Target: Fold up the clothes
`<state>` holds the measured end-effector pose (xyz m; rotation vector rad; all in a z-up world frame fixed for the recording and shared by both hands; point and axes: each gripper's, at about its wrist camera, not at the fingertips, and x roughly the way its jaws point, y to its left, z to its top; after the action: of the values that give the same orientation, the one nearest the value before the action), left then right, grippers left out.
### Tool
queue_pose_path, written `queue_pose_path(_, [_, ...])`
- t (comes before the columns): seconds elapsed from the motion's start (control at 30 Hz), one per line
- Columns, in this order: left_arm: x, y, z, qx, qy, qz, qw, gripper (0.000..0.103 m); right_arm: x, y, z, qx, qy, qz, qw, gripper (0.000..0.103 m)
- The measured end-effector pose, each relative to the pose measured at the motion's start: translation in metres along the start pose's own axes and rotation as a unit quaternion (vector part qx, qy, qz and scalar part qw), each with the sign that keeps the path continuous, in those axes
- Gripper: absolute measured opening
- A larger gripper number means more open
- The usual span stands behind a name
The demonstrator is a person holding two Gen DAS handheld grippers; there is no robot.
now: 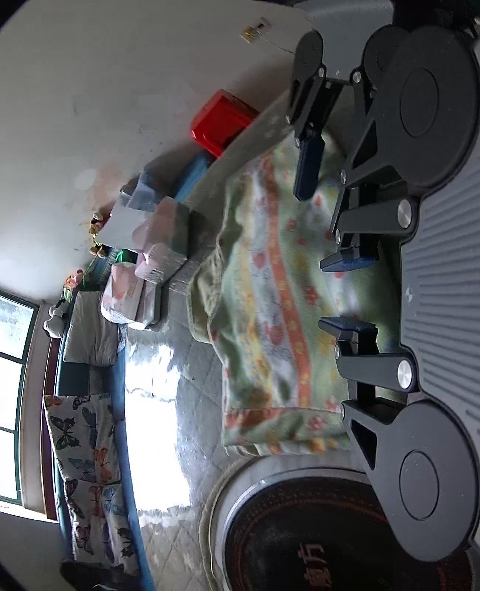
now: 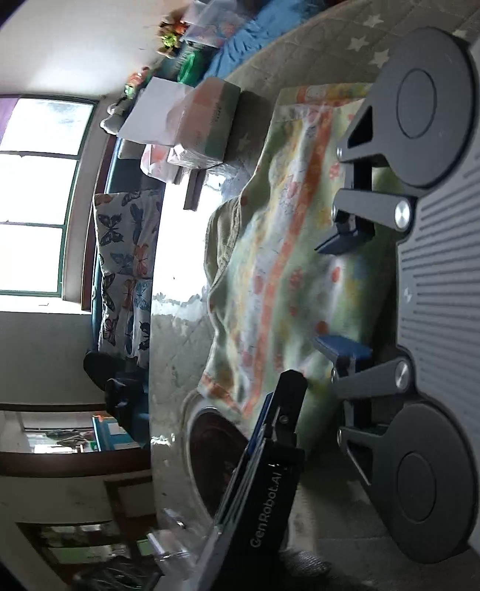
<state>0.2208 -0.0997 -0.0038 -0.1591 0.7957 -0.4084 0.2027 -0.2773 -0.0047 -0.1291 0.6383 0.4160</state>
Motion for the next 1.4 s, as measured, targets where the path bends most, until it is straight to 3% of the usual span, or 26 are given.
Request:
queue_pose_path(0.07, [-0.006, 0.0, -0.001, -0.001, -0.003, 0.006, 1.0, 0.029, -0.005, 0.006, -0.005, -0.005, -0.004, -0.005, 1.0, 0.059])
queue_pose_path(0.17, [-0.017, 0.0, -0.005, -0.006, -0.008, 0.014, 0.9998, 0.039, -0.012, 0.011, -0.012, -0.004, -0.009, -0.012, 1.0, 0.071])
queue_pose_path(0.3, [-0.034, 0.0, -0.016, -0.009, -0.016, 0.028, 0.9994, 0.058, -0.019, 0.01, -0.018, 0.017, -0.015, -0.017, 1.0, 0.077])
queue_pose_path(0.37, [-0.04, -0.001, -0.023, -0.01, -0.017, 0.036, 0.9992, 0.065, -0.023, 0.01, -0.022, 0.024, -0.02, -0.021, 0.999, 0.094])
queue_pose_path(0.53, [-0.058, -0.005, -0.04, -0.006, -0.028, 0.047, 0.9985, 0.088, -0.037, 0.015, -0.033, 0.037, -0.03, -0.044, 0.998, 0.103])
queue_pose_path(0.7, [-0.076, -0.011, -0.056, 0.008, -0.047, 0.065, 0.9967, 0.103, -0.046, 0.017, -0.042, 0.058, -0.028, -0.055, 0.996, 0.103])
queue_pose_path(0.87, [-0.087, -0.01, -0.067, 0.007, -0.052, 0.062, 0.9967, 0.103, -0.055, 0.022, -0.048, 0.074, -0.033, -0.076, 0.994, 0.103])
queue_pose_path(1.17, [-0.098, -0.011, -0.081, -0.002, -0.062, 0.062, 0.9962, 0.103, -0.068, 0.033, -0.052, 0.083, -0.05, -0.07, 0.993, 0.103])
queue_pose_path(1.4, [-0.101, -0.013, -0.085, -0.009, -0.055, 0.069, 0.9961, 0.103, -0.068, 0.042, -0.06, 0.085, -0.033, -0.064, 0.994, 0.103])
